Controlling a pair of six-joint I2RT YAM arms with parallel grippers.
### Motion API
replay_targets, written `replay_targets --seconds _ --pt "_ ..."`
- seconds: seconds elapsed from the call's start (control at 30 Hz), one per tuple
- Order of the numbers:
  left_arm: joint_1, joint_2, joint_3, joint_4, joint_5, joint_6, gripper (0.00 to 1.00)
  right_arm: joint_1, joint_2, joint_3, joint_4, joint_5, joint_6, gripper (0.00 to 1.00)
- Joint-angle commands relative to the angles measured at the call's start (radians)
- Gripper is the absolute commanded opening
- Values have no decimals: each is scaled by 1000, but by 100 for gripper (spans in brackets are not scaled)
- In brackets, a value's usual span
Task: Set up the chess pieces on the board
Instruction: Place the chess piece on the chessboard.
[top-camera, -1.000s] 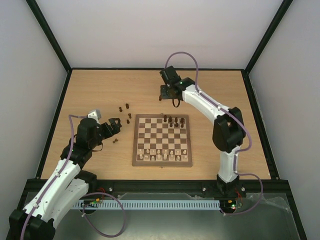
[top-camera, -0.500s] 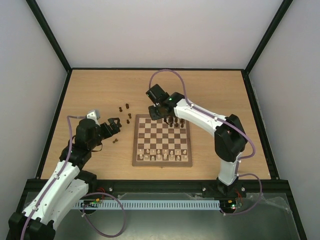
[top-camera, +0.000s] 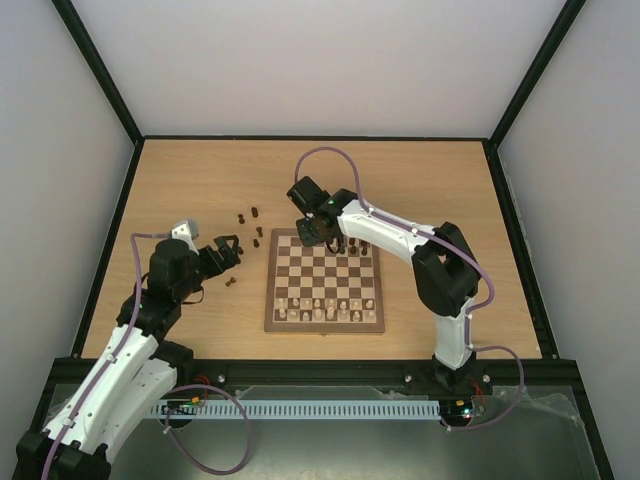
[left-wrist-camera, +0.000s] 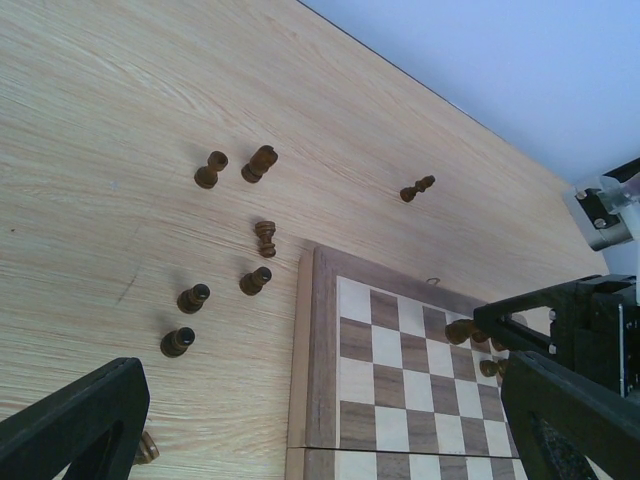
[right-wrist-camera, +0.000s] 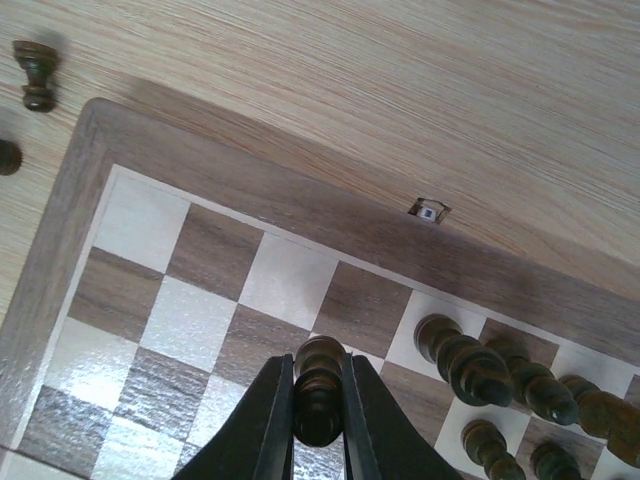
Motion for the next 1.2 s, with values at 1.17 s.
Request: replay_targets --seconds 1.17 --pt "2 -1 -1 -14 0 -1 99 -27 75 -41 49 77 22 12"
